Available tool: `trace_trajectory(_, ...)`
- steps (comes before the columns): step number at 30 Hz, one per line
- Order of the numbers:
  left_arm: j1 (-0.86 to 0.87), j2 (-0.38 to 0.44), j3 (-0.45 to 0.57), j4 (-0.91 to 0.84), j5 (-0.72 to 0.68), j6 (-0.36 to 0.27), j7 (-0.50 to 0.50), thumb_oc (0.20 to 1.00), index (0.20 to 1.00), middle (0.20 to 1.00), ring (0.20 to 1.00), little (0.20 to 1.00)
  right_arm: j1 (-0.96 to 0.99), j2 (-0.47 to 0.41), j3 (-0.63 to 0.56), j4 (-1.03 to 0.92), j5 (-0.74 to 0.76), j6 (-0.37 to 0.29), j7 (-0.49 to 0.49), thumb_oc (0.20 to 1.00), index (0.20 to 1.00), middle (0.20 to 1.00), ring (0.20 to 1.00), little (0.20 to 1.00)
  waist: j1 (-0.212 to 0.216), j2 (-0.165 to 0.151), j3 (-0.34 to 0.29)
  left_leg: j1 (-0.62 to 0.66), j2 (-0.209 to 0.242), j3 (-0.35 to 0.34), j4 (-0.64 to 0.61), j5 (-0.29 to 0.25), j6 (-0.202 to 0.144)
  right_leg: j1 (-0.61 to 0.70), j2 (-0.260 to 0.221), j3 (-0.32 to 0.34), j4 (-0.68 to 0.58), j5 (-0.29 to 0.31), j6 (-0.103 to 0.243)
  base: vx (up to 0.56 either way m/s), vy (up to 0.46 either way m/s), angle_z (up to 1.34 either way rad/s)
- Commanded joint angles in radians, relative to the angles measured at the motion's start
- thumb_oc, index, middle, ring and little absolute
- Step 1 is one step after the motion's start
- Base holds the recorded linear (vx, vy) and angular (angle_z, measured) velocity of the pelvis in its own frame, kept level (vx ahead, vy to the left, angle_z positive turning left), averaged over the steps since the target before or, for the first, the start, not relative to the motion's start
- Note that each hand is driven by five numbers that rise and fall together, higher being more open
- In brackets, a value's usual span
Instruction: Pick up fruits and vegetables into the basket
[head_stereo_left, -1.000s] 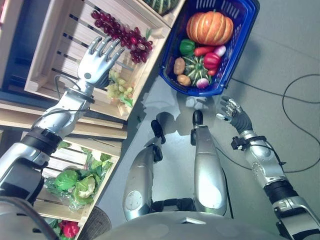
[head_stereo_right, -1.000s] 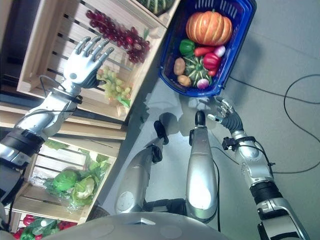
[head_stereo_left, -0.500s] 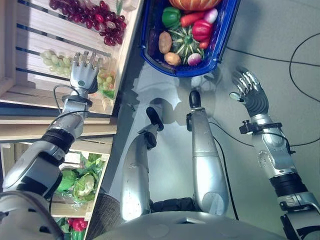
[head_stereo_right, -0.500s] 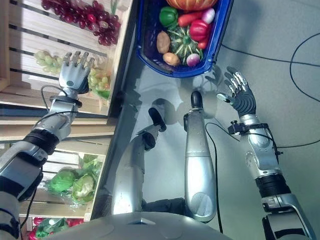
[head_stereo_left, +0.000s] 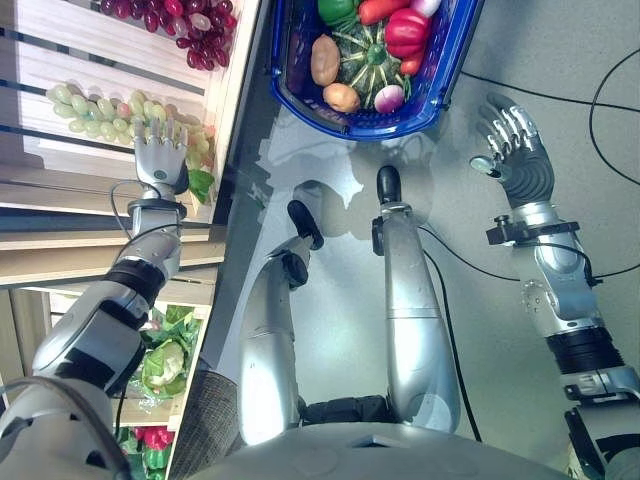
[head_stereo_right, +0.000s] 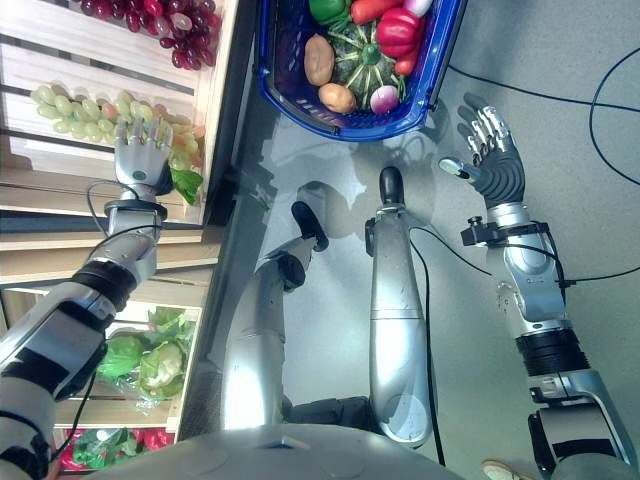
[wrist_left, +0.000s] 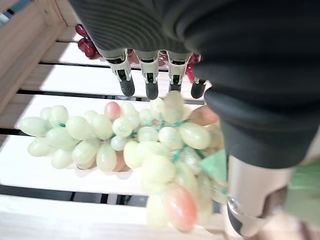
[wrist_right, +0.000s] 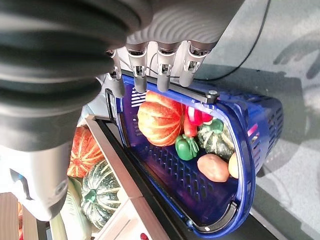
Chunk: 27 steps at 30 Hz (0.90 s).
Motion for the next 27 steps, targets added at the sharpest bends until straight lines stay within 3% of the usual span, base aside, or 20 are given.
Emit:
trace_trajectory(1, 0.022, 0.053, 0.053, 0.071, -0.012, 0.054, 0.002, 1.0, 1.0, 1.0, 1.0, 1.0, 0.011, -0.017, -0.003, -0.079, -0.015, -0.064, -0.008, 1.0, 1.0, 1.0, 1.0, 1.0, -0.054, 0.024, -0.025, -0.092, -0.019, 0.005, 0.088, -0.069, 0.006, -0.016, 0.052, -0.022, -0.013, -0.016, 0.063, 0.01, 0.041, 0.0)
trace_trajectory(7, -0.011, 0.019, 0.034, 0.121, 0.0, 0.117, -0.039, 1.0, 1.0, 1.0, 1.0, 1.0, -0.043, -0.034, 0.01, -0.084, -0.018, -0.045, -0.015, 1.0, 1.0, 1.0, 1.0, 1.0, -0.052, 0.016, -0.025, -0.142, -0.014, 0.002, 0.107, -0.07, 0.002, -0.062, 0.056, -0.016, -0.003, -0.007, 0.067, -0.01, 0.029, -0.06)
trace_trajectory(16, -0.054, 0.011, 0.008, 0.193, -0.038, 0.115, -0.035, 1.0, 1.0, 1.0, 1.0, 1.0, -0.081, -0.043, 0.024, -0.086, 0.009, -0.06, -0.022, 1.0, 1.0, 1.0, 1.0, 1.0, -0.052, 0.005, -0.025, -0.196, -0.006, -0.001, 0.133, -0.071, -0.001, -0.114, 0.058, -0.016, 0.019, 0.001, 0.07, 0.0, 0.004, 0.0)
trace_trajectory(22, -0.059, -0.011, -0.014, 0.242, -0.072, 0.141, -0.095, 1.0, 1.0, 1.0, 1.0, 1.0, -0.107, -0.047, 0.035, -0.084, -0.003, -0.062, -0.023, 1.0, 1.0, 1.0, 1.0, 1.0, -0.053, 0.005, -0.025, -0.213, -0.01, -0.001, 0.128, -0.069, -0.006, -0.132, 0.065, -0.011, 0.012, 0.003, 0.071, 0.0, 0.013, 0.0)
trace_trajectory(27, -0.06, -0.02, -0.015, 0.284, -0.106, 0.164, -0.062, 1.0, 1.0, 1.0, 1.0, 1.0, -0.136, -0.06, 0.045, -0.079, 0.006, -0.078, -0.033, 1.0, 1.0, 1.0, 1.0, 1.0, -0.048, -0.003, -0.025, -0.231, -0.006, -0.005, 0.128, -0.063, -0.007, -0.145, 0.066, -0.016, 0.014, 0.006, 0.071, 0.0, 0.0, 0.0)
